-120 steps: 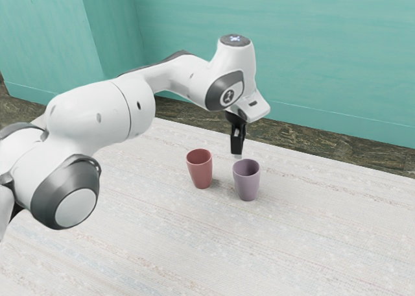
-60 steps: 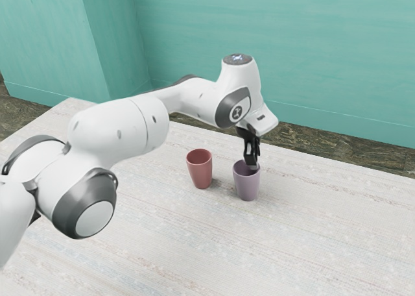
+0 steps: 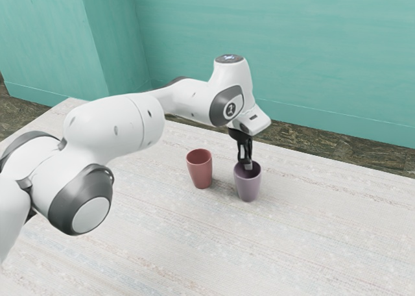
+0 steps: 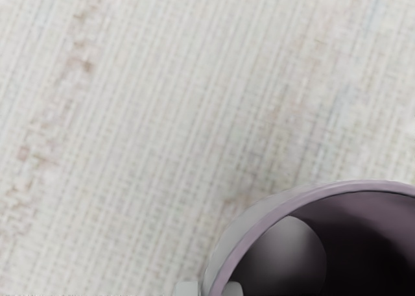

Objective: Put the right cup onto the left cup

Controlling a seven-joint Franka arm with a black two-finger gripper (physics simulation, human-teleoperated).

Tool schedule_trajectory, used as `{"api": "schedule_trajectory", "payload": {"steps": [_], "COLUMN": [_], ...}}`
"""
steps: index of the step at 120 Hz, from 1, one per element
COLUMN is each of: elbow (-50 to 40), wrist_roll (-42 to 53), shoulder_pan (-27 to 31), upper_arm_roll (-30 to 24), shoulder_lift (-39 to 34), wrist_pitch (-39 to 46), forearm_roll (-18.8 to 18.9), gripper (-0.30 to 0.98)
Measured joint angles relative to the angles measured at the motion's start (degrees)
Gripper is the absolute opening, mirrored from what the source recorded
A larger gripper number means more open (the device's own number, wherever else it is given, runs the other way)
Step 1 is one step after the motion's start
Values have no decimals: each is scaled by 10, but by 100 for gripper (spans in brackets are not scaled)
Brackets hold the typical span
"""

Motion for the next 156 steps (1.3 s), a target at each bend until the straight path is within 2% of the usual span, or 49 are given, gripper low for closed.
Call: {"api": "schedule_trajectory", "payload": {"steps": [15,32,59,99,156], "elbow": [-5,-50,-68,-65,-45], "wrist_roll": [0,0,0,3,8], "shoulder_pan": [1,5,28,58,65], "upper_arm_roll": [5,11,17,25,25], "shoulder_lift": [-17,-77,-142,-144,-119], "wrist_pitch": [-7,-14,-37,-66,-72], "forearm_roll": [2,5,31,46,65], "gripper": [-9,-10,-10,-10,-10]}}
